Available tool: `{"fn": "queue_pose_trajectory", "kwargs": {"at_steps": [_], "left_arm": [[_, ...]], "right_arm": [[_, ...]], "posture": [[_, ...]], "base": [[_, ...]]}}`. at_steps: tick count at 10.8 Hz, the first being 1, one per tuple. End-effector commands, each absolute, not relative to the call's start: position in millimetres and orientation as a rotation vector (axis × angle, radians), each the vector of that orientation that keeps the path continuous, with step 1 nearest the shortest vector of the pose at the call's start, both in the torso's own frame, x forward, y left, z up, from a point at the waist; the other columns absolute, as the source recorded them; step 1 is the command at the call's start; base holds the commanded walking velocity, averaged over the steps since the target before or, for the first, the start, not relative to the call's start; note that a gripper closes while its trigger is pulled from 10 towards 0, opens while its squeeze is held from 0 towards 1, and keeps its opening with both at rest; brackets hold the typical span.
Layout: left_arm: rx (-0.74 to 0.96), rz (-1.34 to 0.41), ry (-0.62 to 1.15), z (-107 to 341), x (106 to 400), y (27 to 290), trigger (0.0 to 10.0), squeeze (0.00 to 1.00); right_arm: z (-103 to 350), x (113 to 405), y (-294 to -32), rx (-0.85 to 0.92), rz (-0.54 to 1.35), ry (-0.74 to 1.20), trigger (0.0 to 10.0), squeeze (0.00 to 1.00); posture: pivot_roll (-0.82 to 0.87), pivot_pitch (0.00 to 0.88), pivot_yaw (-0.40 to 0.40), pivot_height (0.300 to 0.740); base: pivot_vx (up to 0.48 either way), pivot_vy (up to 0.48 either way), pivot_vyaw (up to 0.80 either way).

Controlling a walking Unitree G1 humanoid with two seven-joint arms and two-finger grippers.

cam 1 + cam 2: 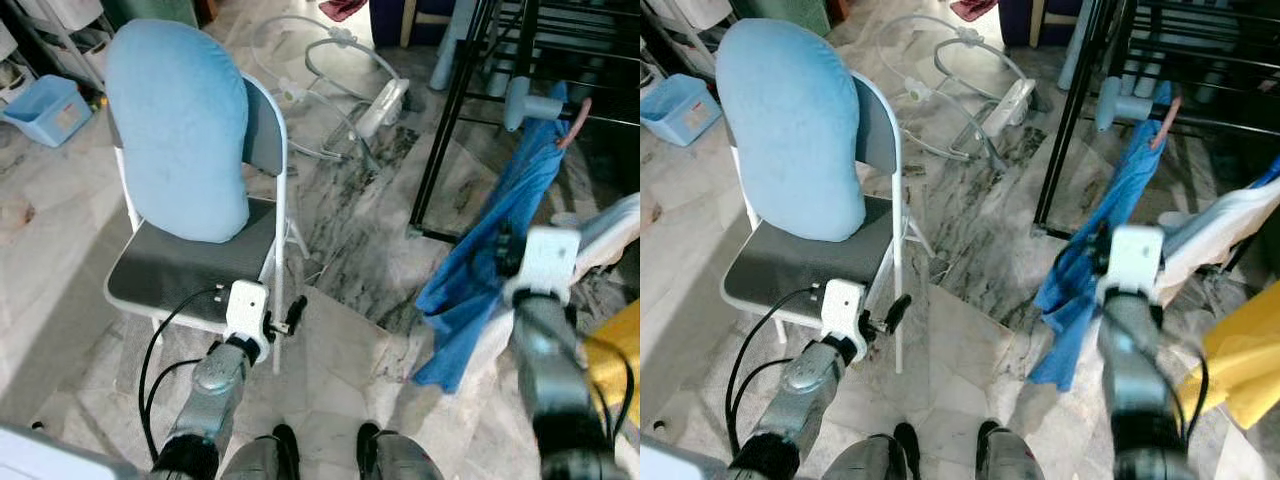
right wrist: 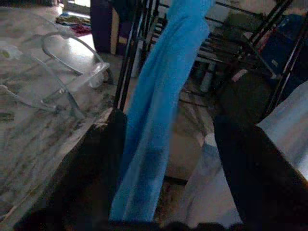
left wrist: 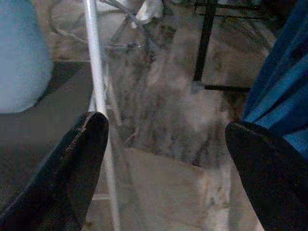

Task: Hang hanger

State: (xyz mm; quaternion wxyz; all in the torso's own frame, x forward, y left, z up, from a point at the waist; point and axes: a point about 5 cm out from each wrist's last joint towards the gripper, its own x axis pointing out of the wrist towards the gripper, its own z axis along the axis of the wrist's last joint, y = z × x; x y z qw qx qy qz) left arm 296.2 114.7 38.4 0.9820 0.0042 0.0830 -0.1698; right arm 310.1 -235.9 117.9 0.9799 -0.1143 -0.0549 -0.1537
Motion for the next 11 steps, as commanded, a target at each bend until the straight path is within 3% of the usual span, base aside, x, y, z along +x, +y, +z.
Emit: {"fn": "queue_pose_trajectory", "kwargs": {"at_steps": [1,7,11], "left_arm": [[0.033,-0.307,0.205,29.2,292.5,121.3,10.0,0.0],[0.142,-0.265,0.315,5.9,288.3,122.8,10.0,0.0],[0.172,-0.226,0.365,-4.4,282.5,130.5,10.0,0.0]], "right_arm": [[112.6,300.1,-232.8,-0.24,-0.31,-0.096,10.0,1.0],[41.5,258.1,-192.7,-0.179,-0.13,0.136,10.0,1.0],[-5.6,240.8,-186.7,-0.105,-0.077,0.354,10.0,1.0]], "posture": [[-0.14,0.192,0.076,0.74],[-0.17,0.126,0.066,0.74],[-0.16,0.117,0.062,0.74]], "base": [[0.0,0.0,0.0],[0.0,0.0,0.0],[-0.156,0.0,0.0]]}}
